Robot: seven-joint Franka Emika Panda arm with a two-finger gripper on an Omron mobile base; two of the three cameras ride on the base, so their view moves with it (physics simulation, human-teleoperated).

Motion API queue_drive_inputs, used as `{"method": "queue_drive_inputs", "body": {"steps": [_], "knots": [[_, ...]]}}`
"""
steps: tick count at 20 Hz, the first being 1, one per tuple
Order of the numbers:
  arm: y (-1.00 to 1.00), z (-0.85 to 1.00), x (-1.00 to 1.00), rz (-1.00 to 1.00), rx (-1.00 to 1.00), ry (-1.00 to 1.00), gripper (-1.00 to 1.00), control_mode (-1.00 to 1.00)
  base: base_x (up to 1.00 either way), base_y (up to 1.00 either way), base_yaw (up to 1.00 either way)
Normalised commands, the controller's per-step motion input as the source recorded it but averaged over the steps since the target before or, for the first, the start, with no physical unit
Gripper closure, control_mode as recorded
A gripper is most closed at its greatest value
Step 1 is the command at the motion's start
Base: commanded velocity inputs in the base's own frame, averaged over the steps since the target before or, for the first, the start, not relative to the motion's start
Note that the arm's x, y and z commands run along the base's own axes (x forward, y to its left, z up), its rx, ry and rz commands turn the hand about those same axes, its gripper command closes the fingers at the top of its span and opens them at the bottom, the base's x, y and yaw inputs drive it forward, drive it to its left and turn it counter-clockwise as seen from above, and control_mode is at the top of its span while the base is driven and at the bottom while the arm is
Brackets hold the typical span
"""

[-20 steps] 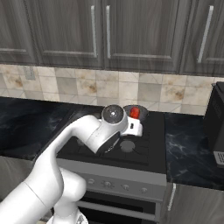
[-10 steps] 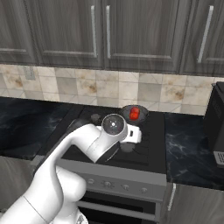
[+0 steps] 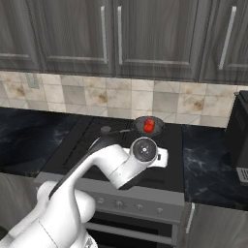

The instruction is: Place the pan on the rear right burner on the stove. Then place the tomato and the onion in the pan and turn on the rear right burner.

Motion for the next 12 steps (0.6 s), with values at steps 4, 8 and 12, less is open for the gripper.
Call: {"method": "queue_drive_inputs", "body": {"steps": [4,8,12], "knots": [[-0.18,-0.21,-0.46,0.07,0.01,0.00,-1.00,-1.00,0.00,0.00,0.00],[-0.07,-0.27,-0.56,0.06,0.05,0.00,-1.00,-1.00,0.00,0.00,0.00],[-0.01,-0.20,-0.39,0.06,0.11,0.00,-1.00,-1.00,0.00,0.00,0.00]]}}
